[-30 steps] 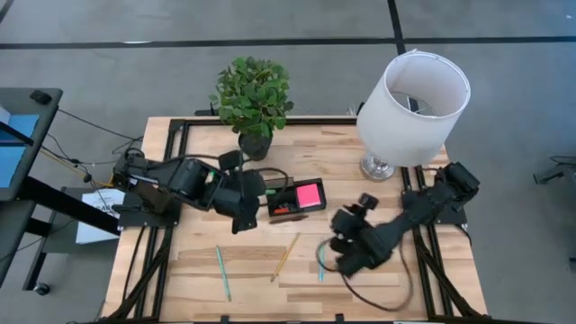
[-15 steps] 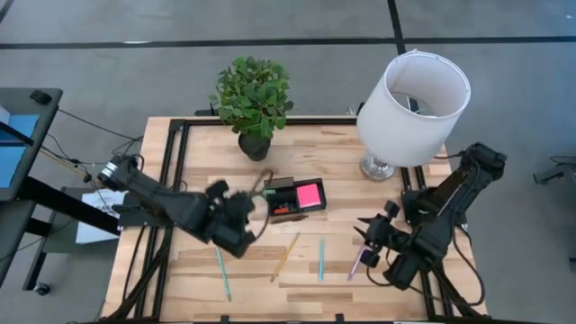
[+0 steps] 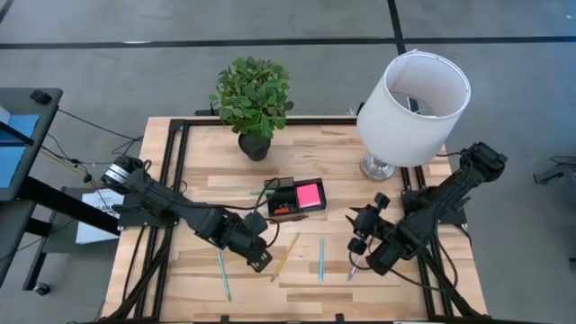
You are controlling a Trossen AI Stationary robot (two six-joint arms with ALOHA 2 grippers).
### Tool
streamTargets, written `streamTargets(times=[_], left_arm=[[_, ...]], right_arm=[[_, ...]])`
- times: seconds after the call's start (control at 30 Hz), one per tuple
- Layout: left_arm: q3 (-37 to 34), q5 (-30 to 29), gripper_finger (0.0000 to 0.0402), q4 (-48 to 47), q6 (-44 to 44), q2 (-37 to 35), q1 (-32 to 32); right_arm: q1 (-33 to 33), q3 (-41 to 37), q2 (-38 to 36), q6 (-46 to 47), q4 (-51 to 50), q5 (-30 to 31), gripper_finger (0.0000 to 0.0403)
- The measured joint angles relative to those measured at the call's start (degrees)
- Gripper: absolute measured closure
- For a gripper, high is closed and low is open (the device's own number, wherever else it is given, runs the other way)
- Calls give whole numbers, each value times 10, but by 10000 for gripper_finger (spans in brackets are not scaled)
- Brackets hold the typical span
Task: Pick and place office supplies into organizer
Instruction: Put the brown pen into the black desk organizer
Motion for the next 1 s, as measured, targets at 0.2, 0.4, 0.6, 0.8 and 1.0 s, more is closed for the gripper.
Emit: streamTargets(times=[0.2, 0.4, 0.6, 0.8, 1.0], left_arm=[[1, 80, 326, 19, -65, 56, -6], [1, 121, 326, 67, -69, 123, -21], [1, 124, 326, 134, -55, 170, -39], [2, 110, 326, 200, -75, 185, -49], [2, 80, 326, 163, -94, 185, -48]], right_arm=[[-53, 0, 0, -40, 19, -35, 290], [-87, 1, 0, -40, 61, -53, 290], [-90, -5, 1, -59, 106, -56, 290], [-90, -5, 1, -71, 137, -57, 290], [-89, -5, 1, -70, 136, -57, 290]])
